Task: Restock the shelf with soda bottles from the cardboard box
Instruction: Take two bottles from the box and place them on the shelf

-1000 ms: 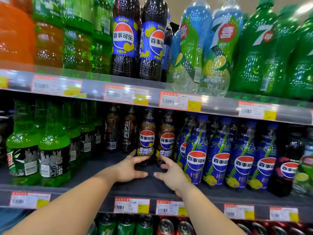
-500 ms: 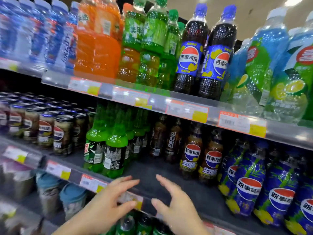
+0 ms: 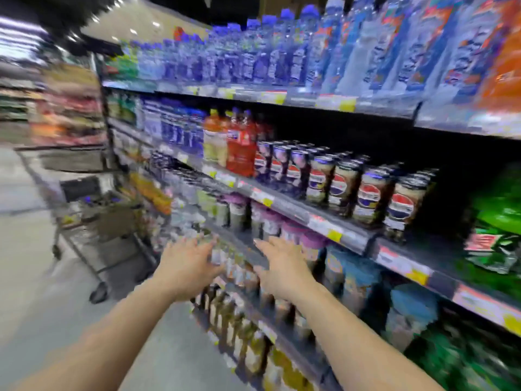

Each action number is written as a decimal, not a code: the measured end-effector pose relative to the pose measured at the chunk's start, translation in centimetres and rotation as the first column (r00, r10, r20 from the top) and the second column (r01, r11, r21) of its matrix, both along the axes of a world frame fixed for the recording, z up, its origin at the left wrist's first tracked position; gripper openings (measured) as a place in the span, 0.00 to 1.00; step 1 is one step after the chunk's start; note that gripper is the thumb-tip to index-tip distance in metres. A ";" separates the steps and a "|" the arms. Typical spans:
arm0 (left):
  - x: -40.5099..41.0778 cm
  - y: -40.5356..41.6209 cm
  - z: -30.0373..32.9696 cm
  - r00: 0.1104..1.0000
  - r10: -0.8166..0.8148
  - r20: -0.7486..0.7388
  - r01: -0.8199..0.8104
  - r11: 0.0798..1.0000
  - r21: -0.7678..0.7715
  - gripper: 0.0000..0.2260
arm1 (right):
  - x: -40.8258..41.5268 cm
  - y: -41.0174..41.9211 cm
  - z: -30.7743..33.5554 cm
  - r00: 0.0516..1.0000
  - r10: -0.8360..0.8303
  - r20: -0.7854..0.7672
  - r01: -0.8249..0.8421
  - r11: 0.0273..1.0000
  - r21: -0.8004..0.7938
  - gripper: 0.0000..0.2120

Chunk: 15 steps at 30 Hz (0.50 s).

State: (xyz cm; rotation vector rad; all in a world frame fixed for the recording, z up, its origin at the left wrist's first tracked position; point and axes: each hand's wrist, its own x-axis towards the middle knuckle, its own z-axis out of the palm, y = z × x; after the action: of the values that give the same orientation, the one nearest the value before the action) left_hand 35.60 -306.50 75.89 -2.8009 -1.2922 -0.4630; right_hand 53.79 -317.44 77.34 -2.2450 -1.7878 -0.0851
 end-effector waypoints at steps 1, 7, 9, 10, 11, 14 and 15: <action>-2.5 2.5 0.0 0.996 0.078 -0.039 -0.077 0.997 0.020 0.34 | -2.2 3.2 -0.2 1.000 0.021 -0.004 -0.021 1.000 0.003 0.28; -11.8 14.8 -1.2 0.931 0.358 -0.067 -0.359 0.933 -0.001 0.32 | -11.9 19.4 -1.5 0.986 0.159 0.059 -0.160 0.987 0.018 0.27; -13.6 18.9 -2.1 0.907 0.415 -0.068 -0.417 0.909 -0.014 0.32 | -14.1 24.7 -2.4 0.977 0.209 0.044 -0.209 0.978 -0.011 0.27; -14.4 21.1 -2.6 0.895 0.438 -0.079 -0.441 0.897 -0.024 0.32 | -14.9 27.5 -2.9 0.973 0.230 0.024 -0.229 0.973 -0.032 0.28; -15.0 23.4 -3.0 0.883 0.461 -0.089 -0.465 0.884 -0.033 0.32 | -15.6 30.2 -3.3 0.968 0.250 0.010 -0.249 0.967 -0.051 0.29; -16.6 30.1 -3.7 0.844 0.530 -0.080 -0.534 0.844 -0.050 0.31 | -17.1 38.8 -4.4 0.947 0.321 -0.013 -0.321 0.944 -0.071 0.29; -17.0 32.2 -3.7 0.829 0.555 -0.075 -0.559 0.826 -0.066 0.31 | -17.6 41.7 -4.4 0.939 0.344 -0.024 -0.345 0.935 -0.077 0.29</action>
State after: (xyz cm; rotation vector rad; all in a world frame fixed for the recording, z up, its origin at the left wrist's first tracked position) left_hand 18.60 -274.25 72.18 -2.2907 -2.0500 -0.2999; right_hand 36.20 -275.77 72.96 -1.9385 -2.1843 0.0683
